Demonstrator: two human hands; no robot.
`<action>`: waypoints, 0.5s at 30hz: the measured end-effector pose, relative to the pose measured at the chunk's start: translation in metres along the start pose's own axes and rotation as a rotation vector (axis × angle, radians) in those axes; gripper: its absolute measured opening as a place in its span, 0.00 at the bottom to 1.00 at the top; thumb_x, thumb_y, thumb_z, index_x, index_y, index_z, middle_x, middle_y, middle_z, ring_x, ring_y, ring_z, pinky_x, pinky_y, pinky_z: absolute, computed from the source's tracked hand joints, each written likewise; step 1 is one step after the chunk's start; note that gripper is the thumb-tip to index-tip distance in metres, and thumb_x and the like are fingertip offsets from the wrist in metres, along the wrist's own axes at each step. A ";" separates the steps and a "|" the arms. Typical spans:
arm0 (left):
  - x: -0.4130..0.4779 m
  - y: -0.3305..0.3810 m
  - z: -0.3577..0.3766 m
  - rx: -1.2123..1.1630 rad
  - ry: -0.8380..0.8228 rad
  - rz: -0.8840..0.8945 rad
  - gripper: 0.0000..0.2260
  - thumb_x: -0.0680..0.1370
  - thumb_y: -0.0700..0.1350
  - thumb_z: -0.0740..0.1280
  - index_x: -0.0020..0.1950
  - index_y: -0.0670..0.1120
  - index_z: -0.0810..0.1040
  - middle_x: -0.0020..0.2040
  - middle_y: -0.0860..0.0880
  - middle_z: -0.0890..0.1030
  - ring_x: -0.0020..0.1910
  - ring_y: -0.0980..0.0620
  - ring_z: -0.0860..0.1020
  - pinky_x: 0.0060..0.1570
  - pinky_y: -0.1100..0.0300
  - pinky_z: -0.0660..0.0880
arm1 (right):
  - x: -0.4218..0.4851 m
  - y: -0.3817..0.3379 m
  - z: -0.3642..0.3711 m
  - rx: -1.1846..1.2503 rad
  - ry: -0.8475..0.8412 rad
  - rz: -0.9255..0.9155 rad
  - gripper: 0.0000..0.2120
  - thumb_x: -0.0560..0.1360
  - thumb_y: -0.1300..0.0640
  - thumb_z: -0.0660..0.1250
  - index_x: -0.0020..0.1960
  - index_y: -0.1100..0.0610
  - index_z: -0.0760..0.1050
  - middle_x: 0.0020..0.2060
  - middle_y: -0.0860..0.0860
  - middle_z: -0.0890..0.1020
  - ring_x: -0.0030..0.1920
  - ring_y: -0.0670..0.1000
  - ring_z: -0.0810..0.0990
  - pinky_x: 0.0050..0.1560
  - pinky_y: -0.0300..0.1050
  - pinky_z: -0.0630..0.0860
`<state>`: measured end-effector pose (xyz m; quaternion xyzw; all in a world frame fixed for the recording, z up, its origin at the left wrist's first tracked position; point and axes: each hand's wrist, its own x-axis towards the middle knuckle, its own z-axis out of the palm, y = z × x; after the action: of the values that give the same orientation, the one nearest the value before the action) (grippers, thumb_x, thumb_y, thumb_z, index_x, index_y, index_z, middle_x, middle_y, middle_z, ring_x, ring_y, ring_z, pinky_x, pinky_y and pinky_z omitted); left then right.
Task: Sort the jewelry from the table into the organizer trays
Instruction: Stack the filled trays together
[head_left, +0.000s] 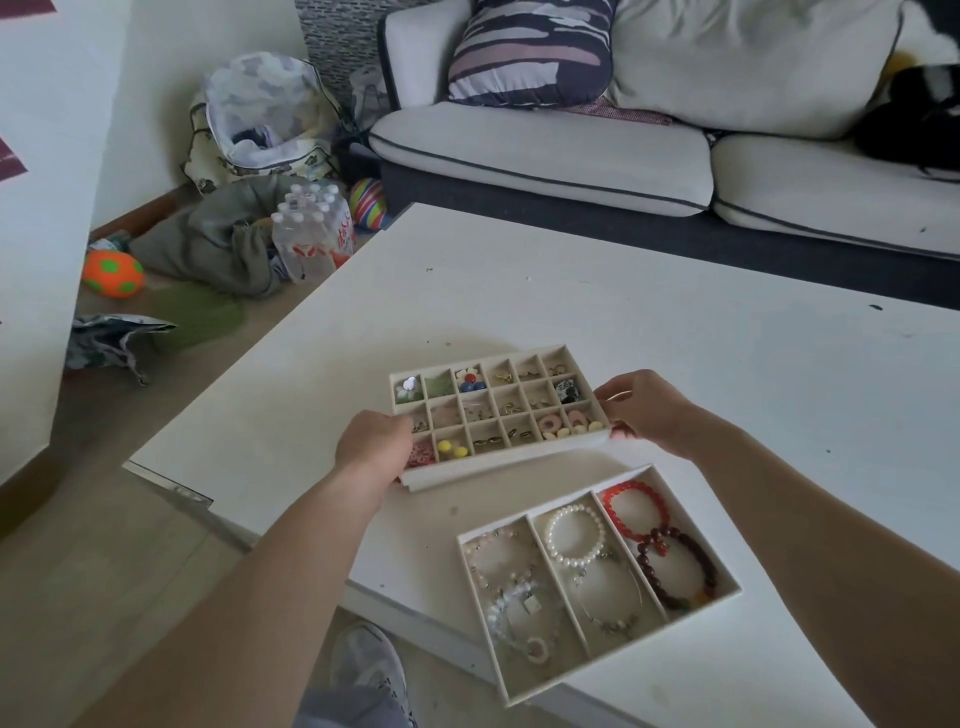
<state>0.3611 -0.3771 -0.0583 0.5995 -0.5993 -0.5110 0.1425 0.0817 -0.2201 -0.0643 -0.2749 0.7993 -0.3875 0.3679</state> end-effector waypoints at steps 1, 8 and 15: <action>0.000 0.000 0.000 0.014 0.004 0.000 0.20 0.65 0.49 0.61 0.46 0.36 0.82 0.44 0.35 0.85 0.46 0.35 0.85 0.48 0.35 0.82 | 0.000 0.000 0.001 0.011 -0.001 0.011 0.03 0.77 0.68 0.70 0.50 0.65 0.81 0.36 0.59 0.84 0.32 0.52 0.80 0.41 0.46 0.79; -0.009 0.007 -0.007 0.154 0.074 0.083 0.10 0.76 0.40 0.64 0.38 0.35 0.78 0.37 0.38 0.82 0.42 0.37 0.83 0.42 0.39 0.83 | -0.003 -0.003 -0.002 0.025 0.017 0.027 0.04 0.76 0.67 0.71 0.51 0.65 0.82 0.33 0.58 0.83 0.29 0.49 0.79 0.32 0.40 0.77; -0.019 0.018 -0.023 -0.019 0.050 0.009 0.09 0.80 0.37 0.63 0.47 0.35 0.81 0.43 0.38 0.84 0.41 0.40 0.85 0.41 0.46 0.84 | -0.006 -0.007 -0.004 0.124 0.040 0.023 0.06 0.75 0.67 0.73 0.51 0.64 0.81 0.36 0.59 0.83 0.34 0.52 0.81 0.40 0.44 0.81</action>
<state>0.3738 -0.3757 -0.0261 0.6080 -0.5935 -0.5008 0.1652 0.0830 -0.2176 -0.0538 -0.2346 0.7840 -0.4375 0.3728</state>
